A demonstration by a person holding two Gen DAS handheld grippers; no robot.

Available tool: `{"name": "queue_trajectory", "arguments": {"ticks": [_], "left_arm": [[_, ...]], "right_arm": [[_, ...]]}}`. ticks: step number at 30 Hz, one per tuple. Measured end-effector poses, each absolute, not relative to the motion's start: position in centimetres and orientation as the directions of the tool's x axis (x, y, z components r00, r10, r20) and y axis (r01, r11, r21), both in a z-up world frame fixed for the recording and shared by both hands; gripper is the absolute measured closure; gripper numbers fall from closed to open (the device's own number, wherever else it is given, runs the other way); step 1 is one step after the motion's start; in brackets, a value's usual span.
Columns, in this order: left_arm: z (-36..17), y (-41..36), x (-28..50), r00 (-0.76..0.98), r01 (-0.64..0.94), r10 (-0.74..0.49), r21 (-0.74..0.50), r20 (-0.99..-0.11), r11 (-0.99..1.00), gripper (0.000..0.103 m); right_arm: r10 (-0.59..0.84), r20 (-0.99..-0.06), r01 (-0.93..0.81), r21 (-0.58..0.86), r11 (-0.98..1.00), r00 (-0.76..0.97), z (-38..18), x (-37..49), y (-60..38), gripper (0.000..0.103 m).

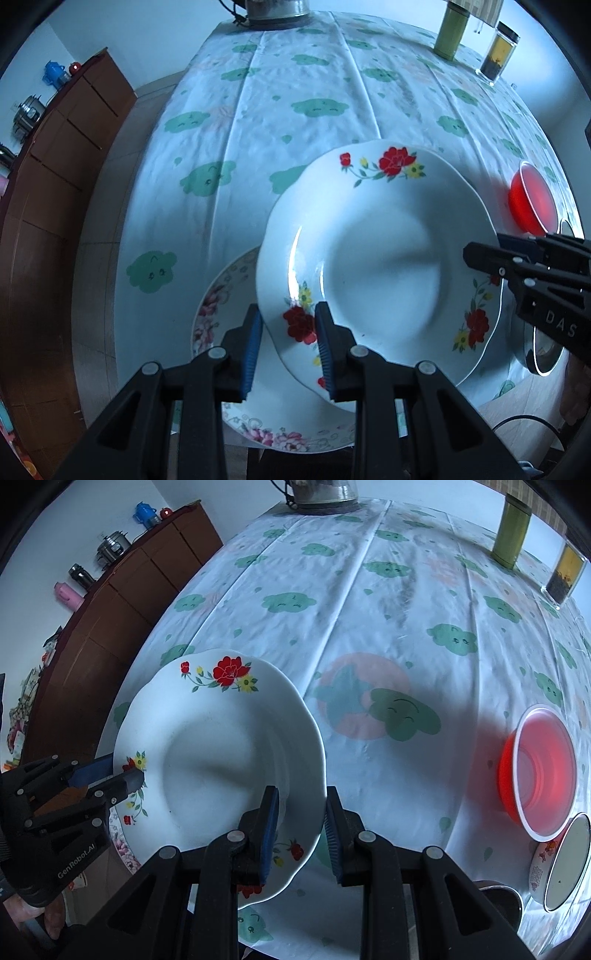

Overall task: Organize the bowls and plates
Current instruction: 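Carry the red-flowered plate with both tools over the floral plate stack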

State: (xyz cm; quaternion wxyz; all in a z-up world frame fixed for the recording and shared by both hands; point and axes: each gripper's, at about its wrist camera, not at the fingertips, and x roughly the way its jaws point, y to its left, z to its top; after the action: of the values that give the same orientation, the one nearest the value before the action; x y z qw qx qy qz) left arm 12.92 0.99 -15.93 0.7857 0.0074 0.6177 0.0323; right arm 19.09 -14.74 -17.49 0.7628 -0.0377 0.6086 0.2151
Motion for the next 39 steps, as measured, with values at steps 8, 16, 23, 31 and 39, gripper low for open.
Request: {"name": "queue_trajectory", "arguments": {"ticks": [8,16,23,31,39], "left_arm": [[-16.3,2.7,12.2,0.221,-0.091,0.079,0.06,-0.972,0.994,0.076],[-16.8,4.3,11.1,0.199,-0.131,0.087,0.062,-0.976,0.99,0.076],[-17.0,5.4,10.3,0.188,-0.157,0.094,0.064,-0.978,0.986,0.076],[-17.3,6.6,9.6,0.172,-0.183,0.1,0.068,-0.98,0.981,0.076],[-17.7,7.2,9.1,0.156,-0.195,0.104,0.072,-0.982,0.978,0.076]], "right_arm": [[0.296,-0.944,-0.417,0.213,0.884,0.145,-17.7,18.3,-13.0,0.076],[0.308,-0.942,-0.464,0.215,0.859,0.132,-17.6,17.9,-11.2,0.076],[0.314,-0.942,-0.489,0.221,0.844,0.117,-17.8,17.4,-10.0,0.076],[0.32,-0.942,-0.519,0.223,0.825,0.104,-17.8,16.8,-8.7,0.076],[0.313,-0.946,-0.539,0.22,0.813,0.086,-18.2,16.3,-7.8,0.076]]}}
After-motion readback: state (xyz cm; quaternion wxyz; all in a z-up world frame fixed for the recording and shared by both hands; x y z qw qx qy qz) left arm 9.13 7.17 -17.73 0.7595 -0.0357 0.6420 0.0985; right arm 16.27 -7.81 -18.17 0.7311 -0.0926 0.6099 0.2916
